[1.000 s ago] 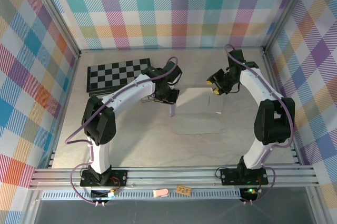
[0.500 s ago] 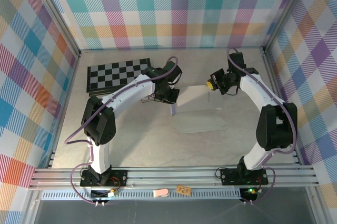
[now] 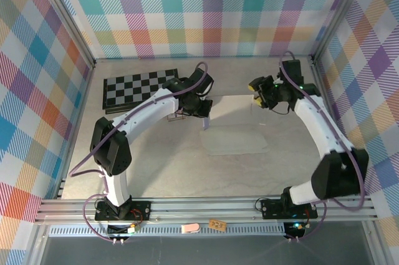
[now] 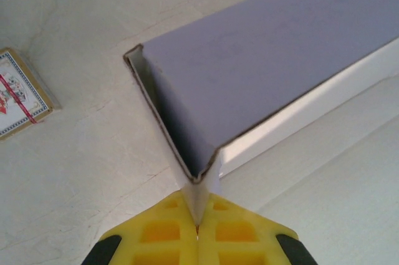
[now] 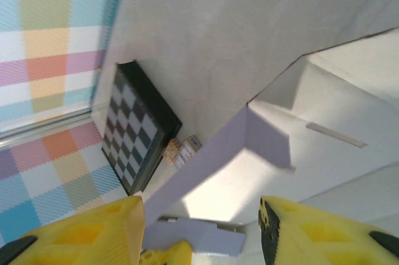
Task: Fold the paper box
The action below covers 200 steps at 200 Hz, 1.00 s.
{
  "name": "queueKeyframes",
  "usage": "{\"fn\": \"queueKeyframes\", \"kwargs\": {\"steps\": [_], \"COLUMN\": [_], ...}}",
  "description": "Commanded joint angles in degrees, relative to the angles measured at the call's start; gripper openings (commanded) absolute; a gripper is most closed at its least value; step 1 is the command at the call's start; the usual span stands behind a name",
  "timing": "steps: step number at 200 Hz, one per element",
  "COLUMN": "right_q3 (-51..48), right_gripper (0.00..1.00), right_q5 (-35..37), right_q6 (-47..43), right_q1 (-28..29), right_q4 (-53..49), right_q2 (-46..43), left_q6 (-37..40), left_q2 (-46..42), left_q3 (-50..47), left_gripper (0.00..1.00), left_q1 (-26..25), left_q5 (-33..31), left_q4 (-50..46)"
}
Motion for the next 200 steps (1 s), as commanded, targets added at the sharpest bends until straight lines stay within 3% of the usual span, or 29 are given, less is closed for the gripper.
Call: {"fn": "queueKeyframes", "kwargs": {"steps": [1, 36, 56, 156, 188, 200], "right_q3": [-4.50, -14.05, -17.19, -19.66, -20.13, -19.68], "right_gripper": [0.51, 0.48, 0.52, 0.56, 0.53, 0.48], "right_q5": [2.75, 1.00, 0.71, -0.15, -0.43, -0.28], "right_q6": [-9.90, -13.62, -15.29, -21.23, -22.00, -22.42], "right_q1": [-0.65, -1.22, -1.68, -1.95, -1.94, -1.92], "right_q4": [-5.87, -4.80, -3.69, 2.79, 5.00, 5.33], "right_q2": [-6.74, -12.49, -11.95, -3.13, -1.85, -1.54], "left_q6": [3.70, 5.50, 5.88, 5.13, 4.76, 4.77], "left_q2": [-3.42, -3.40, -3.17, -3.81, -3.68, -3.60], "left_q3": [-0.36, 1.32, 2.32, 3.62, 4.14, 4.31], "left_gripper": [0.00, 0.00, 0.00, 0.00, 0.00, 0.00], "left_q1": [0.99, 1.86, 1.97, 1.97, 1.97, 1.97], "left_q5": [-0.44, 0.35, 0.69, 2.14, 2.60, 2.81], "left_q4": [2.61, 2.12, 1.27, 0.92, 0.75, 0.61]}}
